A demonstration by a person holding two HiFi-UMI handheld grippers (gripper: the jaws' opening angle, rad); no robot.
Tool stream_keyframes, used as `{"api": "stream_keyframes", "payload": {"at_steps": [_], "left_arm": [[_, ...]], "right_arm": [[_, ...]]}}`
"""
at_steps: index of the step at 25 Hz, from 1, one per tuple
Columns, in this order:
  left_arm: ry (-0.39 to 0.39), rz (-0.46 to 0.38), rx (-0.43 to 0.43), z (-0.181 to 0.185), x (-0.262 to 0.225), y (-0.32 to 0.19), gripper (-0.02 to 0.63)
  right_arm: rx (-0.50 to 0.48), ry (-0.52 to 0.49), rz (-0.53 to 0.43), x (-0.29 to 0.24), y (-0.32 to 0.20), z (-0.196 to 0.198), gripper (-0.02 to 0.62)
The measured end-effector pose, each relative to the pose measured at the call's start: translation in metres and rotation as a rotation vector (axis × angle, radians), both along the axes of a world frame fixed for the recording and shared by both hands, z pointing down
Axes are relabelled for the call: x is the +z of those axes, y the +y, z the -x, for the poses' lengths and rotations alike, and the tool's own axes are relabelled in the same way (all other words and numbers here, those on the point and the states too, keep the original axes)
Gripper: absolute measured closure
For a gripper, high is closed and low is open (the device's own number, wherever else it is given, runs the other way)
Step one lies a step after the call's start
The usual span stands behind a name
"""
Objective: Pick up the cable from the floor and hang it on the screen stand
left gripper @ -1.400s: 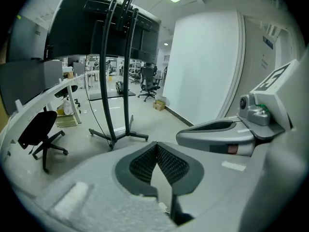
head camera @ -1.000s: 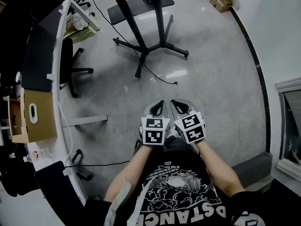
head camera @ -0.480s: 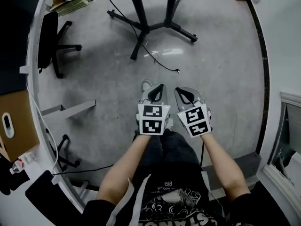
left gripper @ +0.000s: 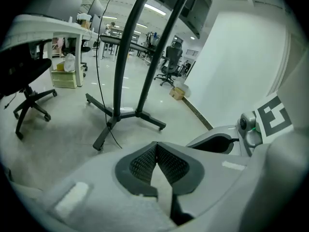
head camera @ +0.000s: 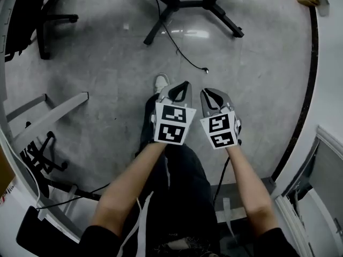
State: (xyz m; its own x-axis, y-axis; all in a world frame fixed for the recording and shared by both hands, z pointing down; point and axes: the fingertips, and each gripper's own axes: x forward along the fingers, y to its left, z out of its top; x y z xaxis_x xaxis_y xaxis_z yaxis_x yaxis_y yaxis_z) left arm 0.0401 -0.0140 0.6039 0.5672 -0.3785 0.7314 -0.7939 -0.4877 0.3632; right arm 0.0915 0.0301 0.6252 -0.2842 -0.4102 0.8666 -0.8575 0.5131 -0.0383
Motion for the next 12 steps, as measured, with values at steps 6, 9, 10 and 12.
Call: {"api": "stream_keyframes", "payload": {"at_steps": [6, 9, 10, 12], "left_arm": [[-0.002, 0.029, 0.01, -0.007, 0.071, -0.022, 0.606], [0.01, 0.034, 0.015, -0.013, 0.105, -0.028, 0.606], [0.012, 0.039, 0.017, -0.015, 0.116, -0.028, 0.606], [0.005, 0.043, 0.031, -0.017, 0.137, -0.03, 0.606]], "right_arm": [[-0.061, 0.073, 0.064, 0.093, -0.017, -0.015, 0.566], [-0.103, 0.107, 0.092, 0.14, -0.016, -0.022, 0.563], [-0.122, 0.12, 0.103, 0.156, -0.015, -0.024, 0.561], [-0.156, 0.144, 0.123, 0.188, -0.012, -0.028, 0.558]]}}
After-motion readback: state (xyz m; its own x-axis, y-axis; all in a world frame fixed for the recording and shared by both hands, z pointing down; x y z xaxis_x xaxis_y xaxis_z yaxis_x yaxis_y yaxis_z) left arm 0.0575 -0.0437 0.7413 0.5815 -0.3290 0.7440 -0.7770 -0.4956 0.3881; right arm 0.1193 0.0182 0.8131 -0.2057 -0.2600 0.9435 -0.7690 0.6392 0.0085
